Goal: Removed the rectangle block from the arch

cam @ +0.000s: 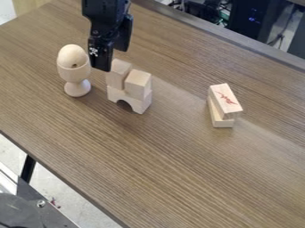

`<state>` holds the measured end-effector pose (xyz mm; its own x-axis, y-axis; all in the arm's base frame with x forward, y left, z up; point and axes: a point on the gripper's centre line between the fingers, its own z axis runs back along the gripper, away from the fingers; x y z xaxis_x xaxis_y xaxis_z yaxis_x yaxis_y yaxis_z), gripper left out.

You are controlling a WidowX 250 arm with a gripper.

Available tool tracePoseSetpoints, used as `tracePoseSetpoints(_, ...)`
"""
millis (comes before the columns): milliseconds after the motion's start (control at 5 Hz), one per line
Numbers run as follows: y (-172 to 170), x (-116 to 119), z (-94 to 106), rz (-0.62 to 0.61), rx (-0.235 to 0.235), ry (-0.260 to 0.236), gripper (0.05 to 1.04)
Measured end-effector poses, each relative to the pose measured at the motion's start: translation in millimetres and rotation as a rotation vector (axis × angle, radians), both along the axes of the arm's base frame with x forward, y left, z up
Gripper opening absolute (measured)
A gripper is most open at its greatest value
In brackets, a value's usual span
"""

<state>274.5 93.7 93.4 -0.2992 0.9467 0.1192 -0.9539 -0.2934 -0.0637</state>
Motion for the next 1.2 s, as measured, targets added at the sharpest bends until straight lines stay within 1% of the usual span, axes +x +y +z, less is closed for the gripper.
tracePoseSetpoints(200, 0, 4, 0.2, -0.003, 0.002, -0.024, 0.999)
tracePoseSetpoints(600, 0, 8, -13.2, -0.005, -0.009, -0.01, 0.999)
tracePoseSetpoints(800, 0, 8, -15.4, -0.009, -0.008, -0.004, 0.999)
tracePoseSetpoints(1000, 0, 3, -24.3, -0.021, 0.0, 0.014, 0.961)
tracePoseSetpoints(1200, 1, 0, -30.1, -0.032, 0.009, 0.02, 0.688)
